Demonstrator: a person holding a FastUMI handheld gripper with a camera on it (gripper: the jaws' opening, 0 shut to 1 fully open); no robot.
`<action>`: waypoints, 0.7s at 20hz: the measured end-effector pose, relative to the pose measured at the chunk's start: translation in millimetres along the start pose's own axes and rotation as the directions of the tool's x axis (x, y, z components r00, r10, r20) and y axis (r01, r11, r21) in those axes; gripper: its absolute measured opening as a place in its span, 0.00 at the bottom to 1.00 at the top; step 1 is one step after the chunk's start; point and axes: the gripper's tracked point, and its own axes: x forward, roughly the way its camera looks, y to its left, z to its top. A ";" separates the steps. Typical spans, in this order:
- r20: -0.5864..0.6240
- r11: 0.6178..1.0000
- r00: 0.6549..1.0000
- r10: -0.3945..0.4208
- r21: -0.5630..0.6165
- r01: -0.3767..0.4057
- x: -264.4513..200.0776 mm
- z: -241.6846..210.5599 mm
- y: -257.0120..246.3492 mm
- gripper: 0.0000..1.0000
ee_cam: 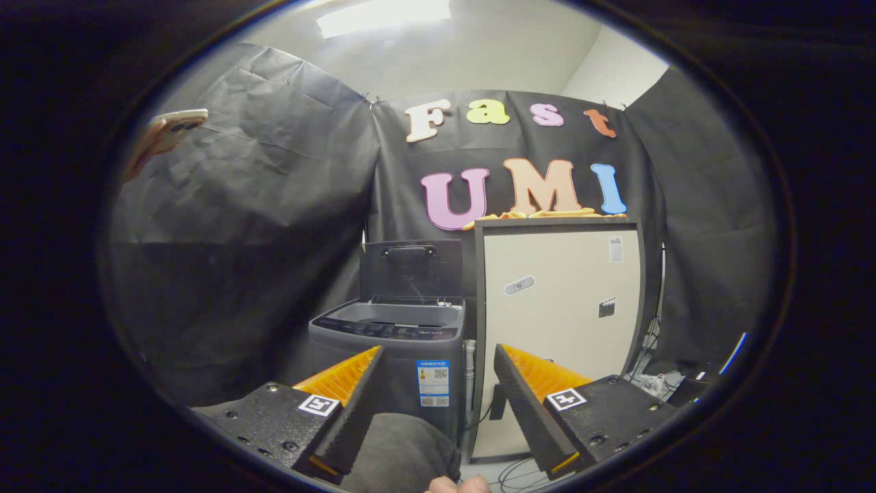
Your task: Put the clothes into the washing machine and then close the washing machine lid.
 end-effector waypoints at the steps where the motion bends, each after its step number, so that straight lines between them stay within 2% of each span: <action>1: -0.002 1.000 1.000 -0.002 -0.001 0.002 0.3 0.3 -0.3 0.94; 14: 0.010 1.000 1.000 -0.016 -0.018 0.016 8.3 8.7 -5.3 0.95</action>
